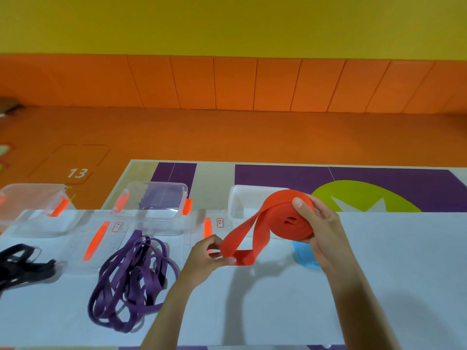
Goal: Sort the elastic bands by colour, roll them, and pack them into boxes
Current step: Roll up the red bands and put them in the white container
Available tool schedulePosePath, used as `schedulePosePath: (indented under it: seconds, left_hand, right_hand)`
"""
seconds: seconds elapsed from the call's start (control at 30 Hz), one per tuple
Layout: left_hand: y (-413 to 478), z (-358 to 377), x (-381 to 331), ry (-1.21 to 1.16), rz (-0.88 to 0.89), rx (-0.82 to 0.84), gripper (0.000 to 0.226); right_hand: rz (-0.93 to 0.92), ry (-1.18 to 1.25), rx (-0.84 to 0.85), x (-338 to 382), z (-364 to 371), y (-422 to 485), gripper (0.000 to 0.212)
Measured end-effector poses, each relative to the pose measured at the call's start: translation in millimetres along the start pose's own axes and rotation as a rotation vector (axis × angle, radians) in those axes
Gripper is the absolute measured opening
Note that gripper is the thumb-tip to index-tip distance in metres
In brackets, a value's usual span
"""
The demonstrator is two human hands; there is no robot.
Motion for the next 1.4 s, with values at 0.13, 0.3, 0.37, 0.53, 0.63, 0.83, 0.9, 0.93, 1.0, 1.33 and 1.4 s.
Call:
schedulePosePath:
  seconds: [0.13, 0.3, 0.37, 0.53, 0.63, 0.83, 0.9, 0.93, 1.0, 1.33, 1.4]
  left_hand:
    - [-7, -25, 11, 0.11, -0.106, -0.449, 0.045]
    - [-6, -28, 12, 0.205, -0.189, -0.53, 0.03]
    - [-6, -27, 11, 0.293, -0.168, -0.519, 0.027]
    - [-11, -8, 22, -0.116, -0.379, -0.419, 0.035]
    - [-17, 14, 24, -0.5, -0.481, -0.209, 0.043]
    - [-35, 17, 26, -0.383, -0.478, 0.02, 0.091]
    - [-34, 12, 16, -0.162, -0.445, 0.117, 0.098]
    - [-30, 9, 5, -0.067, -0.403, 0.147, 0.103]
    - [-15, 8, -32, -0.032, -0.209, 0.158, 0.109]
    - [23, 23, -174, 0.032, 0.362, 0.137, 0.042]
    - [24, 21, -178, 0.03, 0.373, 0.113, 0.038]
  right_hand:
    - [0.0, -0.013, -0.072, -2, -10, 0, 0.062]
    - [0.017, -0.042, -0.039, -14, -1, -2, 0.042]
    - [0.006, -0.038, -0.025, -12, 3, -2, 0.042]
    - [-0.035, -0.053, -0.044, -4, 5, -1, 0.05]
    - [-0.047, -0.036, -0.051, -2, 4, -2, 0.055]
    - [-0.117, -0.068, -0.016, 9, -1, -5, 0.042]
    - [-0.161, -0.149, 0.004, 11, 0, -6, 0.045]
    - [-0.176, -0.192, 0.02, 10, 2, -6, 0.046]
    - [-0.196, -0.271, 0.057, 7, 6, -5, 0.047]
    - [-0.258, -0.483, 0.154, 6, 20, -11, 0.045]
    - [-0.258, -0.489, 0.16, 6, 19, -12, 0.048]
Point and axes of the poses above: each hand's wrist, its own y-axis towards the middle knuckle, its own z-axis out of the palm, x = y × z, the point moved 6 cm from there along y, towards the middle knuckle, and after that the axes turned 15 degrees about z, right-handed, at the moved point
